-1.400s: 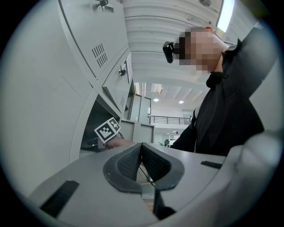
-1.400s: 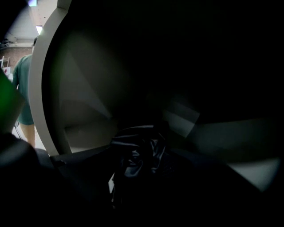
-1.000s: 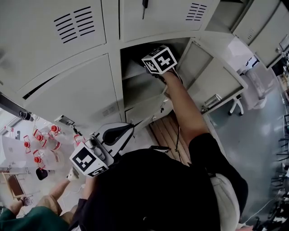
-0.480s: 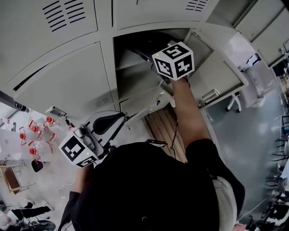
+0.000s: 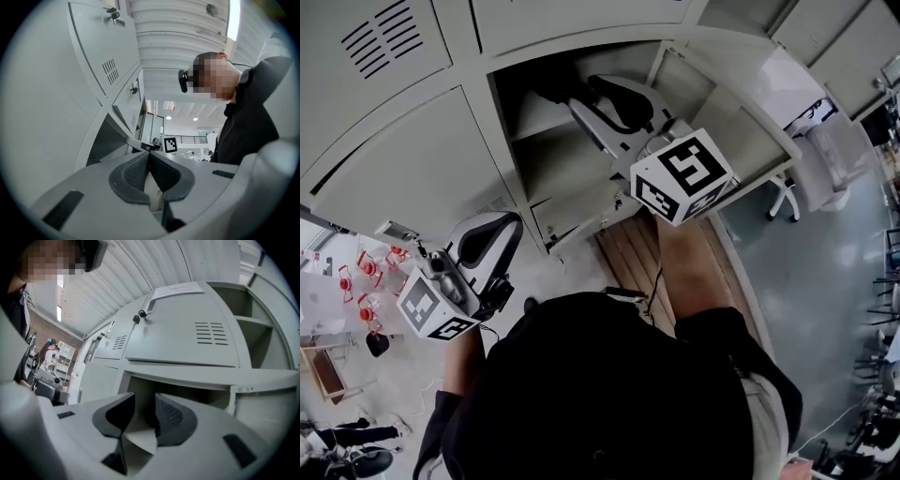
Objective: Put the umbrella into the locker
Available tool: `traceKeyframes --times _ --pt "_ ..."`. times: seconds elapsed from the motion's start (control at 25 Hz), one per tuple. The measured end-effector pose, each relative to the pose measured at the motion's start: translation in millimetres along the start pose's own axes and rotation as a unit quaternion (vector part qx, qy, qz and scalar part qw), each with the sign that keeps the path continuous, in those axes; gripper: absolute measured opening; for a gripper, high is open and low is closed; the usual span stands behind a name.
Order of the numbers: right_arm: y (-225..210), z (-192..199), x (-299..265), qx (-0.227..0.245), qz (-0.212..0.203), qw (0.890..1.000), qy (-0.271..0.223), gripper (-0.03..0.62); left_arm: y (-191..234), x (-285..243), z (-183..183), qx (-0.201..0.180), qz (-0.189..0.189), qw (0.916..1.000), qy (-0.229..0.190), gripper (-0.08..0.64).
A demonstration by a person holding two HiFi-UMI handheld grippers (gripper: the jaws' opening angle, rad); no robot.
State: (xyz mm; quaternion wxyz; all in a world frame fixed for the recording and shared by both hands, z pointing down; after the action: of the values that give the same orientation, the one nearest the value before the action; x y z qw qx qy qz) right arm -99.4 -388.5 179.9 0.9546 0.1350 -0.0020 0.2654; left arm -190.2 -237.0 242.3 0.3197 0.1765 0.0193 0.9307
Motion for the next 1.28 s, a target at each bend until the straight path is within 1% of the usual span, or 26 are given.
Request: traceKeyframes --times 0.12,0.16,0.28,0.36,0.52,0.68,0.84,1.04,1.2,1.28 --pt "4.9 -7.0 24.1 0.003 -0.003 1.0 -0.018 0.123 0.8 -5.9 4.8 0.008 -0.013 0.9998 -0.01 0.015" --pt "6.2 -8.6 32.3 0.004 -0.004 1.0 -0.023 0.106 1.7 -8.2 7.1 0.017 -0.017 0.9996 -0.015 0.015" --pt "8.2 -7.7 59.0 -0.003 -0.005 0.999 -0.033 0.083 2.7 -13.1 12.5 0.053 -0.032 0.997 -0.045 0.015" --pt "8.3 -3.9 77.6 -0.013 -0.007 0.999 -0.038 0.072 -0.5 -17.3 16.8 0.064 -0.041 0.9956 -0.056 0.015" --pt "6.9 3.4 115.7 -0.021 -0.014 0.999 -0.042 0.042 -13.9 -32.7 29.8 0.061 -0.052 0.9956 -0.049 0.015" --pt "3.7 8.3 150.8 -0.029 -0.019 0.998 -0.047 0.025 -31.7 -47.2 42.0 0.056 -0.062 0.9956 -0.043 0.015" --pt "1.3 12.0 181.8 -0.052 -0.025 0.997 -0.057 0.012 -47.5 -54.2 46.3 0.05 -0.084 0.9943 -0.043 0.015" --pt "10.2 28.8 200.7 -0.08 -0.042 0.994 -0.058 0.011 -55.7 -51.6 55.0 0.028 -0.111 0.9934 -0.01 0.015" --pt "33.8 39.9 206.3 -0.096 -0.055 0.992 -0.062 0.011 -62.2 -32.7 63.4 0.024 -0.119 0.9925 0.005 0.015" --pt "42.4 39.9 210.7 -0.099 -0.06 0.991 -0.069 0.011 -66.2 -26.9 66.2 0.011 -0.125 0.9919 0.021 0.015"
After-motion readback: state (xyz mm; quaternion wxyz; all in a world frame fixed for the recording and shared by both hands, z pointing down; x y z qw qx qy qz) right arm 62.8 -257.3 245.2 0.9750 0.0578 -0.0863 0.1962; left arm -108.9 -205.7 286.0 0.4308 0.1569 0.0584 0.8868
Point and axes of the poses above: the fingertips, and each gripper's own axes: x backward along the fingers, y to its left, z out of its underside, the point moved 2 cm from there along x, backward along the fingers, and after that the axes turned 1 degree about x, right-handed, at the moved point
